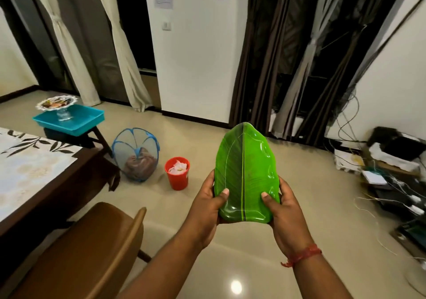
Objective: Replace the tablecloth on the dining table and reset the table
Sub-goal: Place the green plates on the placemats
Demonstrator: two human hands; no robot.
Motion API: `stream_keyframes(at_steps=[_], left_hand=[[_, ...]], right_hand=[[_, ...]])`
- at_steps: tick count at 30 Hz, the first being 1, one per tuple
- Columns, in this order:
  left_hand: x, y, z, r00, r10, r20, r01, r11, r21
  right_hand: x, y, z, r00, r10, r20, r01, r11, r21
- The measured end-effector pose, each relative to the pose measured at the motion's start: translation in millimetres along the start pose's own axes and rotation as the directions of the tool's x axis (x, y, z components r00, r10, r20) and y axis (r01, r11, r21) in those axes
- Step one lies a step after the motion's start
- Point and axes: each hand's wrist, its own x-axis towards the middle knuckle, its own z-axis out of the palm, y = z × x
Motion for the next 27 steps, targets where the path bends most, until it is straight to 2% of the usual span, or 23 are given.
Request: stream_keyframes(at_steps=[6,10,12,15,17,19,23,27], left_hand=[[128,24,-58,0.986,0.038,-0.16,-0.041,0.999,-0.014],[213,42,-110,0.944,0.066,-0.322,-0.087,0.995,-0.05],[246,56,-134,0.9,0.065,-0.43,-0.106,0.992,-0.074],[281,78,-171,0.827,0.084,-0.555,-0.179,0.977,-0.12],[300,95,-200,0.755,0.099,-0.648,-0.229,0.966,-0.12],[313,111,-232,0.656,0.11,-0.747,-0.298,0.946,-0.123],[328,136,-307,0.499,0.146,-0.855,-0.432,0.896,-0.099],[337,150,-396,0.358,0.121,-0.926,-0.54,0.836,-0.1]], right_hand=[[159,22,60,0.984,0.079,0.16,-0.075,0.997,-0.028],[273,46,119,0.936,0.146,0.319,-0.13,0.989,-0.072],[323,52,154,0.894,0.197,0.402,-0.169,0.98,-0.105],[382,60,214,0.812,0.228,0.537,-0.174,0.973,-0.15],[416,63,263,0.745,0.253,0.617,-0.178,0.967,-0.181],[445,74,319,0.649,0.29,0.703,-0.19,0.957,-0.22],[475,106,423,0.506,0.331,0.796,-0.19,0.944,-0.271],[485,144,527,0.371,0.419,0.829,-0.197,0.908,-0.37]])
